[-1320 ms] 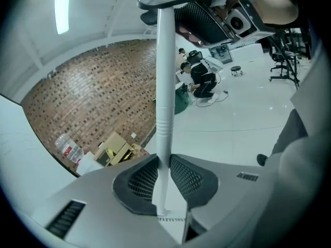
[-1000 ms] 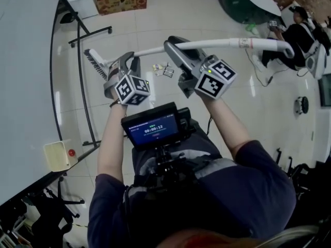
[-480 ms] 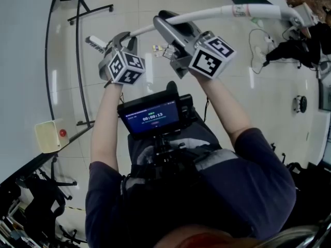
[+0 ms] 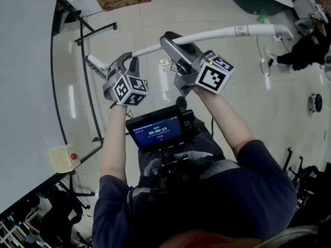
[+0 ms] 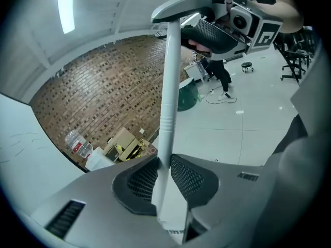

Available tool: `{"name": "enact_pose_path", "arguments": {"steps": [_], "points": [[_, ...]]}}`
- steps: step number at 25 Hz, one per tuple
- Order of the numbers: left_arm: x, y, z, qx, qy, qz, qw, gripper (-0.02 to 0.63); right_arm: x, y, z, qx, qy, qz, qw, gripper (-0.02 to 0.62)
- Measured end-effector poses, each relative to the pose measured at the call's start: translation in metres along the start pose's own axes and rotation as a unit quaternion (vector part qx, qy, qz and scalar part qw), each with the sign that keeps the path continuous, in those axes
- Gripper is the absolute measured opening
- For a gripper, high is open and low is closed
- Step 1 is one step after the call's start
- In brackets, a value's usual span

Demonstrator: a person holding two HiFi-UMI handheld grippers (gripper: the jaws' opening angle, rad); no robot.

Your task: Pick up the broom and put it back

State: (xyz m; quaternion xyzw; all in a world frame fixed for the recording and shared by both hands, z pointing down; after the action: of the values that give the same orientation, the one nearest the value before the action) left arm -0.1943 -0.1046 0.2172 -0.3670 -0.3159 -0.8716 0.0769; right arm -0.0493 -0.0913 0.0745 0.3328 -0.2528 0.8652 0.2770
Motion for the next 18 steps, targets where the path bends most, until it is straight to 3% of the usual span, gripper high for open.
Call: {"name": "enact_pose_path", "arguments": {"steps": [9,14,18], "points": [[-0.028,0.025,-0.004,-0.004,0.014,-0.064,0.9979,0.084,-0.039,0.006,0.051,-0.031,0.064,-0.032,0.997,0.112],[-0.016,0.044,-0.010,-0.025,-0.005,-0.098,0.9948,0.084,-0.031,0.029,0.068,-0.068,0.092,-0.059,0.992,0.117],[0.001,0.044,-0.019,-0.027,-0.031,-0.094,0.9947,0.083,-0.021,0.060,0.061,-0.084,0.080,-0.090,0.989,0.118]]}}
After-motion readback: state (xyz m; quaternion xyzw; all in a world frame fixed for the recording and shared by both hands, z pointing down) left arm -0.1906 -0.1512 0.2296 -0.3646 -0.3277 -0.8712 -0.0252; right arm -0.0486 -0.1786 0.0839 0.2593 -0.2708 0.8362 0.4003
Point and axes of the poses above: the fingertips, and each gripper's own axes: y forward along the fingers, z to its right, x out of its underside, the point moved 3 cm from there along -y, backward along the fingers, and after that the axes turned 8 degrees about z, right-handed, at the moved point
